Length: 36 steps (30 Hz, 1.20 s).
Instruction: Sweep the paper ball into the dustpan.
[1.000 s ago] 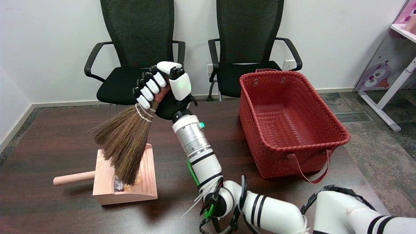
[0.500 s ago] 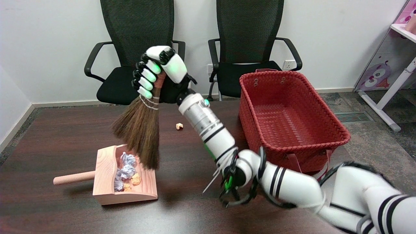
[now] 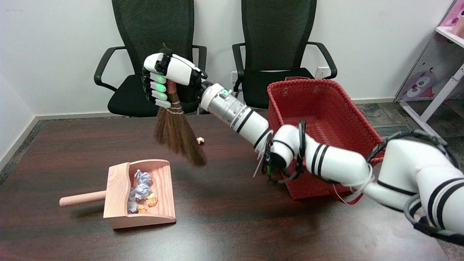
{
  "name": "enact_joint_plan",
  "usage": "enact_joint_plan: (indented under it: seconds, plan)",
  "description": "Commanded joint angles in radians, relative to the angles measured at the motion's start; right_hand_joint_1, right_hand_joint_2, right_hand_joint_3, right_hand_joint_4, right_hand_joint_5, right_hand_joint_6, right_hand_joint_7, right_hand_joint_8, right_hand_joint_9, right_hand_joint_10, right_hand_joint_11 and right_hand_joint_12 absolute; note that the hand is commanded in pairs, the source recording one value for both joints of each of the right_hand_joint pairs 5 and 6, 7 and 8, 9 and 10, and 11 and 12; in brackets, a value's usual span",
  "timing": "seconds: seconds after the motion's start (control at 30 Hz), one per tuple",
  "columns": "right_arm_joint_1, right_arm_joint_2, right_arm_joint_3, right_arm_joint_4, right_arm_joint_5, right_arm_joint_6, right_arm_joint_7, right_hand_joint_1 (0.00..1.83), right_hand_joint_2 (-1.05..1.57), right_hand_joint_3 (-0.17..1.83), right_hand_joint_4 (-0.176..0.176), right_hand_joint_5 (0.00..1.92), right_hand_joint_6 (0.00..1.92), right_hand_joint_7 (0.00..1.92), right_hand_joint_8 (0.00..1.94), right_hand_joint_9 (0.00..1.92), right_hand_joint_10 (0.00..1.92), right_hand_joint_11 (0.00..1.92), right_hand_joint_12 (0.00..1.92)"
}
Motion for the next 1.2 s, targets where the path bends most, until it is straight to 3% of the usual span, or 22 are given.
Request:
enact_joint_plan:
  seconds: [0.03, 0.37, 0.7, 1.2]
  plan:
    - [0.301, -0.043, -0.149, 0.376, -0.464, -0.051, 0.292, 0.77, 1.13, 1.72, -0.005, 1.92, 1.92, 1.92, 1.92, 1.92, 1.92, 1.92, 1.92]
    - [0.384, -0.171, -0.157, 0.649, -0.663, -0.059, 0.416, 0.77, 1.12, 1.80, -0.004, 1.92, 1.92, 1.92, 1.92, 1.92, 1.92, 1.92, 1.92]
    - [0.322, -0.170, -0.158, 0.653, -0.686, 0.089, 0.407, 0.77, 1.11, 1.83, -0.003, 1.92, 1.92, 1.92, 1.92, 1.92, 1.92, 1.92, 1.92]
    - [0.287, -0.185, -0.110, 0.703, -0.681, 0.170, 0.400, 0.78, 1.10, 1.83, -0.005, 1.92, 1.92, 1.92, 1.92, 1.92, 1.92, 1.92, 1.92]
